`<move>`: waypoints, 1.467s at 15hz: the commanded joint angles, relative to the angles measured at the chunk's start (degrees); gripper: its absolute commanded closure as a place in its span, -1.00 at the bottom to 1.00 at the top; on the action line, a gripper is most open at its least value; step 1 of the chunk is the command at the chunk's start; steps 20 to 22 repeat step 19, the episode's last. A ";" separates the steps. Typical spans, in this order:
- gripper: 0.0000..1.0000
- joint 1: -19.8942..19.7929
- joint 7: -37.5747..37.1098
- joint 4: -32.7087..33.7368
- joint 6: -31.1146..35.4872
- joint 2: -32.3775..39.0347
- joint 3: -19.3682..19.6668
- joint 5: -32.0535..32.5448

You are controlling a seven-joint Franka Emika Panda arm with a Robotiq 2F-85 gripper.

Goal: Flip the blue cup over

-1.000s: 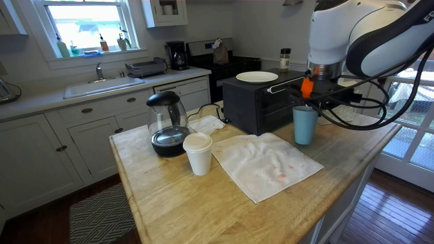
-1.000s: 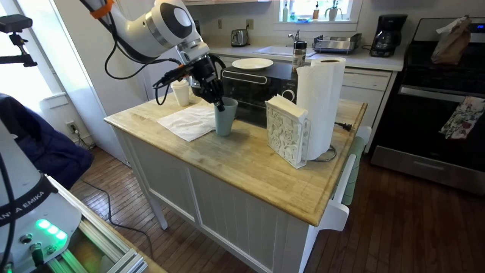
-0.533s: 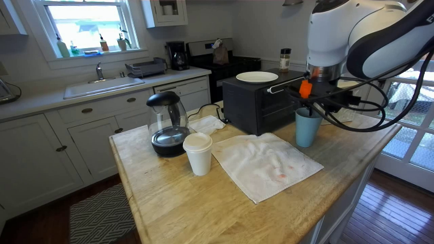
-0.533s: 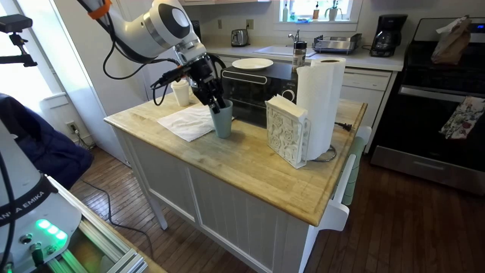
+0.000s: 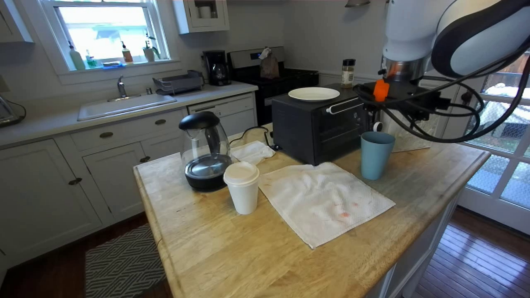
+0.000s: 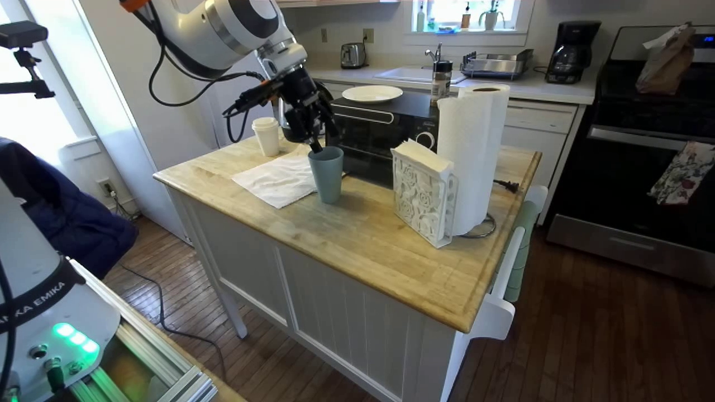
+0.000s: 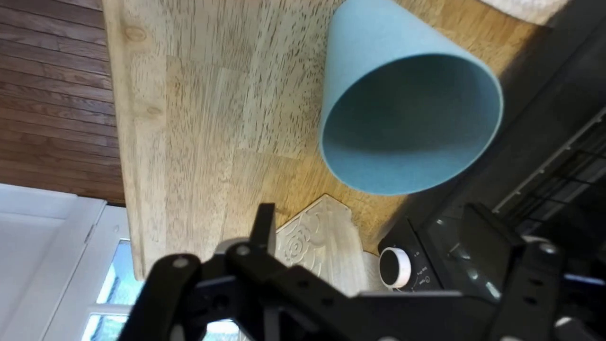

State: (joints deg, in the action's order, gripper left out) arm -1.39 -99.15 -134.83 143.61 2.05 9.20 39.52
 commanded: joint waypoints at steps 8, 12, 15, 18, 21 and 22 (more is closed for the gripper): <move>-1.00 -3.20 40.86 0.29 -5.65 -7.19 -1.18 -22.17; -1.00 -4.03 48.64 0.85 -8.33 -8.23 -1.21 -26.04; -1.00 -4.69 48.25 0.63 -7.20 -7.42 -1.76 -25.23; -1.00 -4.71 49.32 0.62 -7.29 -7.44 -1.75 -25.63; -1.00 -4.71 49.36 0.62 -7.30 -7.44 -1.76 -25.64; -1.00 -4.71 49.36 0.62 -7.30 -7.44 -1.76 -25.64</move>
